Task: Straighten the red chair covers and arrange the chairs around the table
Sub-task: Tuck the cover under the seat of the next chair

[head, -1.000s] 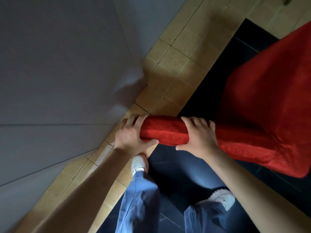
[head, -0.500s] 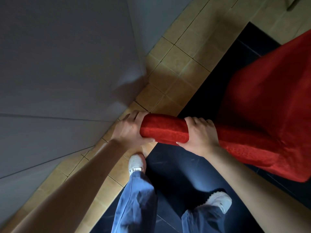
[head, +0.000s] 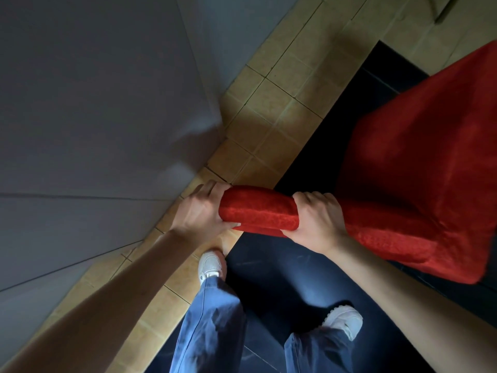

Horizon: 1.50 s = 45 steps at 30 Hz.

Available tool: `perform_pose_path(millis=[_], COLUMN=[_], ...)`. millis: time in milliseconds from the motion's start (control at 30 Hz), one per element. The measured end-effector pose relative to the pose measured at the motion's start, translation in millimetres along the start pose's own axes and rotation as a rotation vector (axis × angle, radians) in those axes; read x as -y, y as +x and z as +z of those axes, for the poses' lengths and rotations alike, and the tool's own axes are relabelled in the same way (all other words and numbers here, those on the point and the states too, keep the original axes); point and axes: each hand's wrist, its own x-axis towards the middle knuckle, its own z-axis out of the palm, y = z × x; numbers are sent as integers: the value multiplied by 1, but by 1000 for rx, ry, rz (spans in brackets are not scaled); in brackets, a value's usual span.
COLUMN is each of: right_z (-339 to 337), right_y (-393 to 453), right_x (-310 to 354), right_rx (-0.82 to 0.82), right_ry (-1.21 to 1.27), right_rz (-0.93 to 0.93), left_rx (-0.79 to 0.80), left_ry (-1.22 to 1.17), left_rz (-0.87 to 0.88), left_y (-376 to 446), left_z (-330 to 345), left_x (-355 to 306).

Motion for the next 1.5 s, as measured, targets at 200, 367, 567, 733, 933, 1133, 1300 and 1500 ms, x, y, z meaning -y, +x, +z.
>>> perform_pose_path(millis=[200,367,567,733,933,1133,1300,1500], right_z=[-9,-13,-26,-39,-60,-89,-119,-152], right_y=[0,0,-5,-13,-25,-34,-40,-48], right_x=[-7,-8,-14,-17,-16,-14,-12,-23], right_rx=[-22,-17,-33,-46,-115,-193,-225,-248], right_ry=[22,29,29,45,120,185,221,228], right_rz=[-6,3,47,85,153,191,218,239], left_rx=[-111,-69,-65,-55,-31,-17,-14,-78], left_ry=[-293,-323,-282,-258,-213,-158,-131,-195], left_rz=[-219,-280,-238,-177,-89,-32,26,82], left_y=[-17,-8,-5,-7,-9,-6,-2,-2], left_z=[1,0,-13,-30,-60,-95,-124,-142], left_x=[2,0,-12,-28,-43,-63,-87,-110])
